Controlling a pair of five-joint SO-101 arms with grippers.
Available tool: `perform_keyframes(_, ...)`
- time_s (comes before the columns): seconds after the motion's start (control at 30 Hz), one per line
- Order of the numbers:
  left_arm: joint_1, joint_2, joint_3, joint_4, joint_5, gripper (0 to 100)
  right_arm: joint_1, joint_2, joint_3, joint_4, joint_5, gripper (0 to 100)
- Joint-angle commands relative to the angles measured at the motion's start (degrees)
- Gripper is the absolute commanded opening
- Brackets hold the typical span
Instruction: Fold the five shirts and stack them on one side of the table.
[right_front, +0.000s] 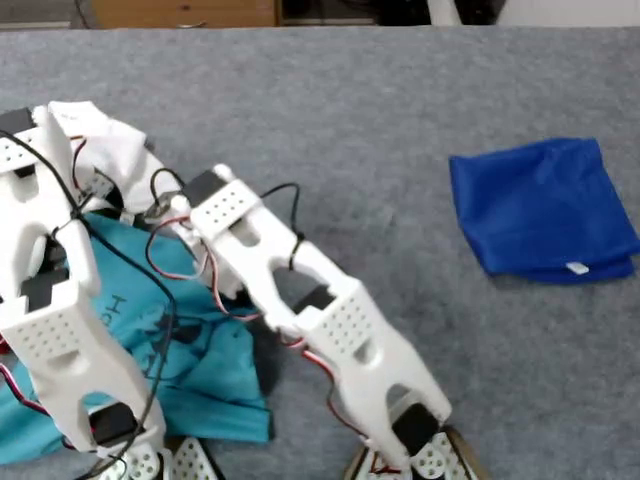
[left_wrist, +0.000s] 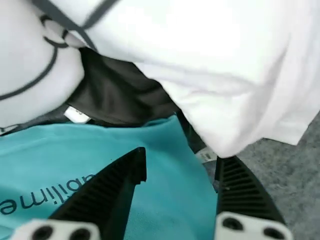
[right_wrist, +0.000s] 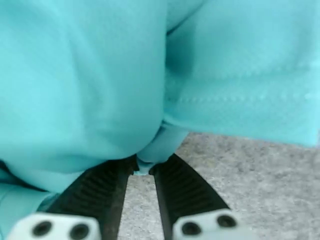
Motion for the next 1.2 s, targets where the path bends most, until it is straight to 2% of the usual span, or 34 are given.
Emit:
perform_keyframes(0.0,-2.1,0.8,-2.5,-0.6,1.7,23,1.6,-1.5,0.3,1.0,-0.5,0.2)
perform_keyframes(0.33,-3.3,2.9,-2.5,-0.6,2.5,23,1.6,-1.5,0.3,1.0,-0.5,0.2)
perform_keyframes(0.53,-3.2,2.5,-2.4,-0.1,2.4,11,1.6,-1.5,0.3,1.0,-0.5,0.2)
perform_keyframes(0.93,-3.2,2.5,-4.8,5.6,2.2,10,1.6,-1.5,0.3,1.0,-0.5,0.2)
perform_keyframes(1.07,-3.2,2.5,-7.9,6.9,-0.7,2,1.6,-1.6,0.3,1.0,-0.5,0.2)
perform_keyframes(1.17,-3.7,2.5,-8.2,7.2,-1.0,2,1.6,-1.8,0.2,1.0,-0.5,0.2)
